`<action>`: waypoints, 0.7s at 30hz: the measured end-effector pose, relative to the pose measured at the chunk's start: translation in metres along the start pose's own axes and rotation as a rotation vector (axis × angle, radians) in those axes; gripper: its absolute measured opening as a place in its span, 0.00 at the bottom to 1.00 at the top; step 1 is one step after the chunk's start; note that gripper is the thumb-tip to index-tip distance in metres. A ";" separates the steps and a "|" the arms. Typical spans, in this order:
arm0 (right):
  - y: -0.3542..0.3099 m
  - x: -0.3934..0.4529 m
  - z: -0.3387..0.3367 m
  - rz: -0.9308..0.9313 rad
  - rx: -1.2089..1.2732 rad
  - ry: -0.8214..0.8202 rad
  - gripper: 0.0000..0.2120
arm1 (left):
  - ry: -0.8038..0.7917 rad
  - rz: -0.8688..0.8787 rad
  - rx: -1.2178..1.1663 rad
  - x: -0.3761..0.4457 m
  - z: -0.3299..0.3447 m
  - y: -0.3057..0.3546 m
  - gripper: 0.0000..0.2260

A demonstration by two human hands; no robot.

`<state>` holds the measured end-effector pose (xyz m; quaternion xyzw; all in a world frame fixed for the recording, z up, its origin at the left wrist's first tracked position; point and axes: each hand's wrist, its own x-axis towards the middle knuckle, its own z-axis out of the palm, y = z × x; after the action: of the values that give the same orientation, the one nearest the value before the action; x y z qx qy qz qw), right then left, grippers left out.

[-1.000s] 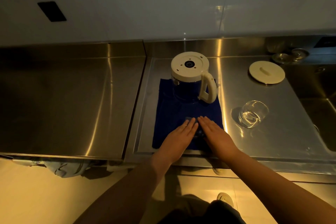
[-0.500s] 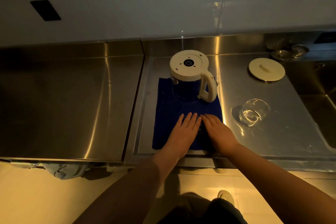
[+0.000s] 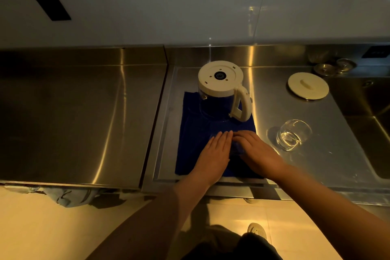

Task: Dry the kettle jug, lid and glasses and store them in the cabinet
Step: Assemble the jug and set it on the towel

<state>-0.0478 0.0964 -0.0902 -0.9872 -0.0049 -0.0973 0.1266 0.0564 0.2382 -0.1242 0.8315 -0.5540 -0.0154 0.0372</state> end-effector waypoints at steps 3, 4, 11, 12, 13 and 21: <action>0.001 0.009 -0.002 -0.054 -0.002 -0.030 0.27 | 0.024 -0.027 -0.109 -0.002 -0.001 -0.005 0.35; 0.001 0.012 -0.002 -0.062 -0.007 -0.036 0.27 | 0.034 -0.040 -0.148 -0.003 -0.001 -0.007 0.35; -0.015 0.017 0.009 -0.079 0.051 -0.024 0.31 | 0.067 -0.193 -0.407 -0.014 -0.004 -0.014 0.38; -0.018 0.016 0.012 -0.069 0.059 -0.017 0.32 | 0.069 -0.195 -0.415 -0.015 -0.005 -0.015 0.38; -0.020 0.015 0.015 -0.049 0.071 -0.013 0.32 | 0.070 -0.192 -0.414 -0.016 -0.005 -0.017 0.38; -0.025 0.013 0.025 0.025 0.113 -0.048 0.33 | 0.064 -0.138 -0.394 -0.017 -0.007 -0.027 0.36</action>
<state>-0.0314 0.1267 -0.1052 -0.9804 -0.0010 -0.0716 0.1833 0.0750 0.2644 -0.1194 0.8441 -0.4808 -0.0994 0.2157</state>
